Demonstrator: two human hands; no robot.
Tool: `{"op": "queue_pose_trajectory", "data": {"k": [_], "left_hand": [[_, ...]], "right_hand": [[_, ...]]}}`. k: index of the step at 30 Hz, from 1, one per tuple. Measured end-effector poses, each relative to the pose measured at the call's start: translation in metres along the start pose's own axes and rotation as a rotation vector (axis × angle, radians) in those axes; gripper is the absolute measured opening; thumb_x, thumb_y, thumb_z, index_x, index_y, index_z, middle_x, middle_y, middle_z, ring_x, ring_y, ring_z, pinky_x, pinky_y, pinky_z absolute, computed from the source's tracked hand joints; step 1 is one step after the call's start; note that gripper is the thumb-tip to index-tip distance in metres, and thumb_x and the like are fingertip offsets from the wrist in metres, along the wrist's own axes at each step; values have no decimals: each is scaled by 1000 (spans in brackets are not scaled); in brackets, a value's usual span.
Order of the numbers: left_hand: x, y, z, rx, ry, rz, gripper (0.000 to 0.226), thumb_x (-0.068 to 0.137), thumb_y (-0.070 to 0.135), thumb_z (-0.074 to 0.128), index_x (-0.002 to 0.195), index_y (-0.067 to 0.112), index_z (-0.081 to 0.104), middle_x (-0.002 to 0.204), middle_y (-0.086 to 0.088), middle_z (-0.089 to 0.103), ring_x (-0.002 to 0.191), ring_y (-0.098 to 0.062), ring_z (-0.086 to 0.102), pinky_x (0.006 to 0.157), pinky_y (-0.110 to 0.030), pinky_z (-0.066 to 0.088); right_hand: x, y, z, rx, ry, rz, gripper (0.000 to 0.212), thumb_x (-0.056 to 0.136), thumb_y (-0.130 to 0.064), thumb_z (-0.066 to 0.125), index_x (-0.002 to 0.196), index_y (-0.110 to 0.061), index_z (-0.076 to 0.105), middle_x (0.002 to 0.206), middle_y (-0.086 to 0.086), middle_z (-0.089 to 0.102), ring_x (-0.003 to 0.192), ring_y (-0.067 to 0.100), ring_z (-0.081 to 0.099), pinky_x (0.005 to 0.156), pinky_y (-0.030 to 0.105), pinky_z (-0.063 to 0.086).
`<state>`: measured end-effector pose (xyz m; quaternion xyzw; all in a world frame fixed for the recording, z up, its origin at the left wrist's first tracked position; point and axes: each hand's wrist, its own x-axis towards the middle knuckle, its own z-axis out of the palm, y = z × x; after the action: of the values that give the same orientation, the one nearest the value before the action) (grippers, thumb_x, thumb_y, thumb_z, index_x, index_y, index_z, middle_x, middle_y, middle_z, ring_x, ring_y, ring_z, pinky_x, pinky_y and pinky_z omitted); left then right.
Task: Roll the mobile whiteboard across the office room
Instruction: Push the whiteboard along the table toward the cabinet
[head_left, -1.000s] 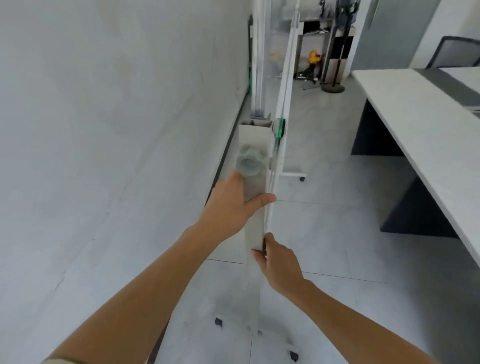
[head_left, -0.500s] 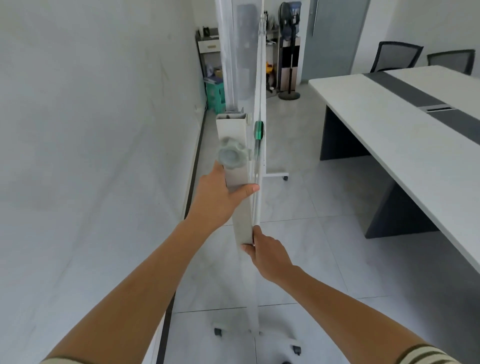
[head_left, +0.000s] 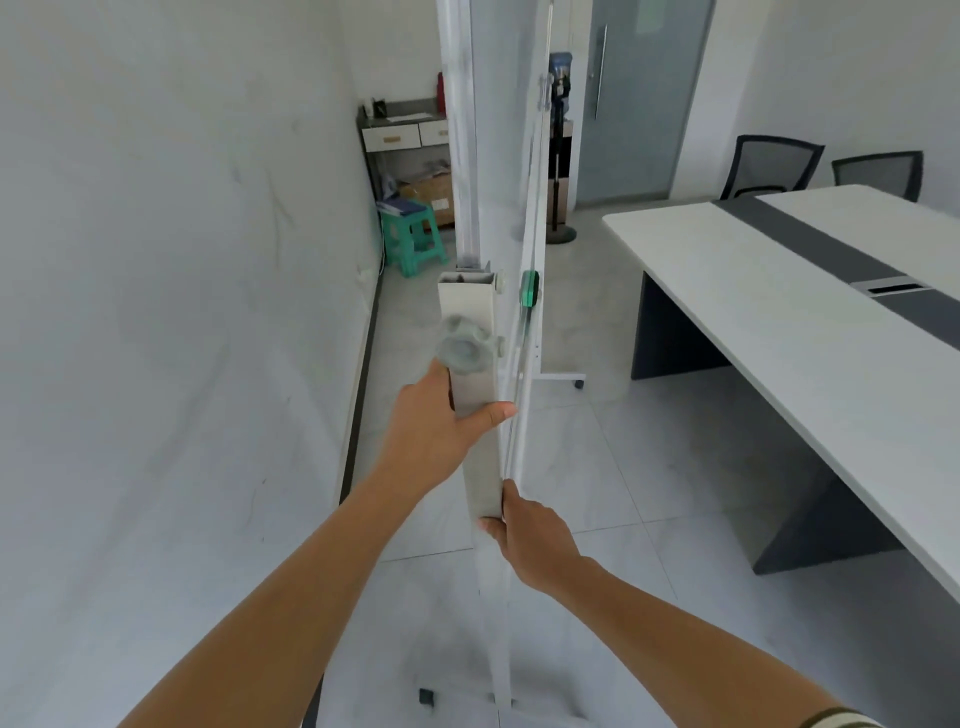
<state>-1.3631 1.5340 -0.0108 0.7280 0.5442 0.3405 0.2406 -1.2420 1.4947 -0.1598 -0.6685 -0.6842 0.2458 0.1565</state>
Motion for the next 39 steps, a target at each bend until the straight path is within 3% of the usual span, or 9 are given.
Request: {"op": "queue_pose_trajectory", "data": {"k": [5, 10, 14, 16, 20, 22, 26, 32, 39], "left_hand": [[109, -27, 18, -37, -31, 69, 62, 71, 55, 72, 113, 13, 53, 94, -2, 69, 82, -21, 66, 73, -37, 57], [214, -41, 33, -54, -98, 79, 63, 71, 55, 73, 114, 13, 53, 95, -1, 70, 84, -21, 66, 74, -36, 57], [295, -49, 49, -34, -108, 107, 59, 73, 51, 74, 108, 9, 52, 69, 10, 51, 60, -9, 51, 51, -13, 41], [337, -55, 61, -32, -104, 122, 59, 74, 48, 74, 108, 6, 52, 63, 16, 39, 53, -7, 41, 50, -8, 41], [424, -64, 89, -39, -95, 136, 62, 74, 51, 72, 116, 11, 51, 78, 9, 58, 69, -9, 57, 54, -10, 43], [466, -66, 105, -55, -83, 132, 62, 74, 52, 71, 118, 13, 50, 91, 5, 63, 79, -16, 63, 59, -11, 44], [548, -61, 135, -42, -83, 112, 64, 75, 51, 71, 121, 12, 49, 94, 3, 63, 82, -17, 62, 60, -12, 44], [675, -61, 178, -71, -84, 97, 65, 77, 50, 70, 125, 13, 47, 108, -4, 68, 93, -25, 65, 79, -36, 57], [828, -72, 225, -78, -121, 167, 58, 77, 50, 69, 118, 16, 48, 98, -1, 67, 84, -20, 64, 74, -35, 56]], "right_hand": [[101, 8, -18, -16, 50, 70, 34, 98, -40, 43, 115, -11, 39, 84, 6, 64, 69, 27, 64, 63, 40, 55], [195, 13, -46, -20, 54, 167, 35, 98, -40, 43, 117, -11, 39, 84, 6, 63, 73, 29, 65, 62, 41, 53], [271, 28, -69, -12, 69, 208, 37, 98, -41, 43, 119, -12, 38, 89, 6, 64, 73, 26, 63, 65, 39, 55], [310, 38, -78, -7, 77, 210, 38, 97, -41, 44, 120, -11, 38, 93, 8, 67, 76, 27, 66, 67, 41, 58], [394, 67, -100, 26, 90, 193, 38, 97, -42, 44, 120, -12, 38, 98, 8, 68, 77, 27, 67, 70, 41, 59], [436, 84, -113, 30, 95, 175, 36, 97, -42, 43, 119, -13, 38, 95, 7, 67, 76, 27, 66, 67, 41, 59], [517, 114, -147, 32, 69, 178, 33, 98, -39, 43, 117, -13, 39, 80, 1, 58, 65, 22, 59, 55, 33, 49], [636, 153, -192, 31, 96, 201, 31, 98, -38, 42, 114, -11, 39, 64, -7, 44, 53, 15, 46, 44, 25, 33], [775, 199, -231, 49, 172, 257, 30, 99, -38, 40, 106, -9, 39, 60, -4, 43, 50, 18, 43, 43, 31, 31]]}}
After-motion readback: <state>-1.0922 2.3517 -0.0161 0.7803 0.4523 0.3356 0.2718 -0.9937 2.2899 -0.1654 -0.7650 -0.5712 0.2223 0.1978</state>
